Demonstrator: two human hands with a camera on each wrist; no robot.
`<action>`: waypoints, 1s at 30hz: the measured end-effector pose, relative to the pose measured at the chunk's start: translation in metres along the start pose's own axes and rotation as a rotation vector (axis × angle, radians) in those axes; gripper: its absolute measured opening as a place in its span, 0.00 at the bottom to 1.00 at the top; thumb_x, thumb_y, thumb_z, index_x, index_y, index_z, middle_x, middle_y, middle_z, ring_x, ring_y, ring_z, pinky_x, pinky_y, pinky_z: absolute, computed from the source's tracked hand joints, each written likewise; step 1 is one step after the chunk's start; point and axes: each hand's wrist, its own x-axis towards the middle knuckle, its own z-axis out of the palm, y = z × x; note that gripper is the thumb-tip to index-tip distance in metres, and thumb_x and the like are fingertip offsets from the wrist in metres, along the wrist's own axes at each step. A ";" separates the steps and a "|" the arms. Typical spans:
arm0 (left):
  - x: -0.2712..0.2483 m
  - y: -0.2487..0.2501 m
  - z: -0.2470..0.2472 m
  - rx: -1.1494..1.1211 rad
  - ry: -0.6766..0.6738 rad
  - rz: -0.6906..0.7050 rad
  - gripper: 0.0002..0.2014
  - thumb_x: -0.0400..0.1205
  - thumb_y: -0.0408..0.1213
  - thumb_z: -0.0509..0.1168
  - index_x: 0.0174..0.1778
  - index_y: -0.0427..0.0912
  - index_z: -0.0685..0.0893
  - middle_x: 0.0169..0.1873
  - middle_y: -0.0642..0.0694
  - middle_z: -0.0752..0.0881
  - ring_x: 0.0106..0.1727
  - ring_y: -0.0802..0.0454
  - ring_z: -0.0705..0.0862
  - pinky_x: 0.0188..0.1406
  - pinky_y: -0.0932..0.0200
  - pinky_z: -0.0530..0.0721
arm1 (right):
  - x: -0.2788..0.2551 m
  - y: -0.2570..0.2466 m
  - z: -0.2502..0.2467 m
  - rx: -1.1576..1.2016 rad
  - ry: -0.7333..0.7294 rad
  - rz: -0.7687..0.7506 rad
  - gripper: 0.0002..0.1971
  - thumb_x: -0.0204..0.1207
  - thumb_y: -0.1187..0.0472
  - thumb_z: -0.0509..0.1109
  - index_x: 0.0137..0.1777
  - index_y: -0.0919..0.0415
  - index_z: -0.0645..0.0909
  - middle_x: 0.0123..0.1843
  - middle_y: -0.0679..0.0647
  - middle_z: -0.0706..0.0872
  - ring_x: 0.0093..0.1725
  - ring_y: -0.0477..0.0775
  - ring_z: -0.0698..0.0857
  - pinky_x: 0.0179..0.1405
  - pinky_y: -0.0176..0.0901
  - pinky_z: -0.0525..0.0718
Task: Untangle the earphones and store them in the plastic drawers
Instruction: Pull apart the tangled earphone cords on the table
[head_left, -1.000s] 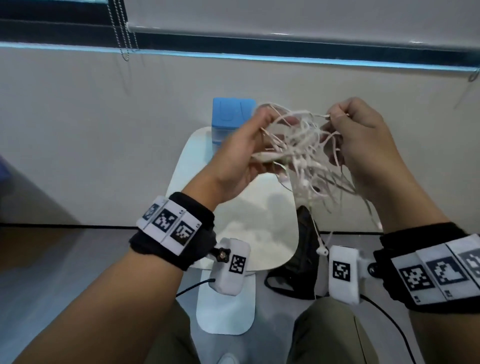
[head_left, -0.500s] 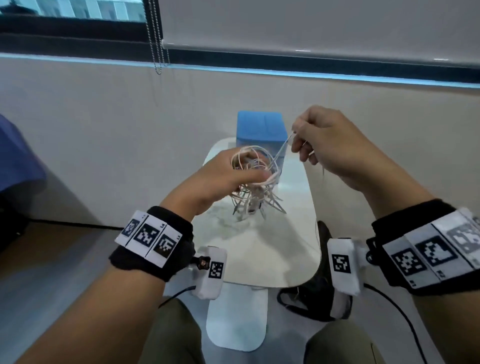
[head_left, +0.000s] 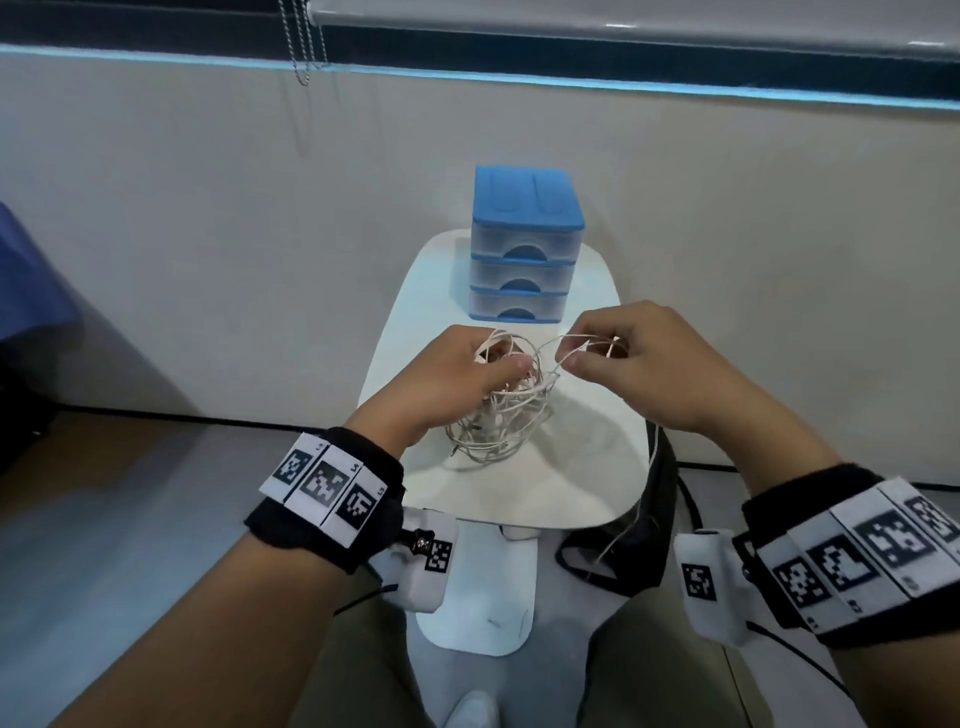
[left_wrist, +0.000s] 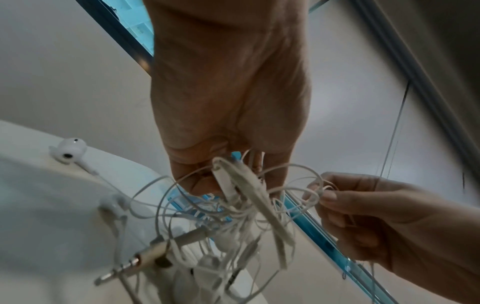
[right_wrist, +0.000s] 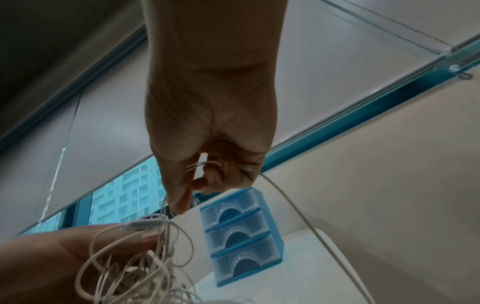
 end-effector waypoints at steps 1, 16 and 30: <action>-0.001 0.001 0.001 0.012 0.006 -0.007 0.11 0.87 0.46 0.69 0.46 0.42 0.90 0.36 0.54 0.88 0.37 0.58 0.83 0.45 0.56 0.79 | -0.002 -0.001 0.002 0.033 0.004 0.015 0.03 0.79 0.57 0.75 0.45 0.48 0.90 0.38 0.47 0.87 0.32 0.40 0.80 0.35 0.34 0.73; -0.004 0.009 0.008 0.219 0.136 0.110 0.18 0.88 0.47 0.67 0.35 0.42 0.90 0.30 0.52 0.90 0.28 0.60 0.82 0.34 0.61 0.76 | -0.007 -0.003 0.016 0.029 -0.021 0.009 0.06 0.73 0.53 0.82 0.39 0.49 0.88 0.34 0.47 0.90 0.33 0.49 0.86 0.40 0.48 0.85; -0.016 0.014 0.006 0.144 -0.077 0.158 0.31 0.84 0.37 0.73 0.73 0.66 0.63 0.53 0.44 0.83 0.47 0.35 0.84 0.50 0.46 0.87 | -0.008 -0.002 0.017 0.013 0.042 -0.026 0.07 0.84 0.58 0.70 0.43 0.50 0.81 0.42 0.43 0.86 0.40 0.50 0.87 0.41 0.40 0.80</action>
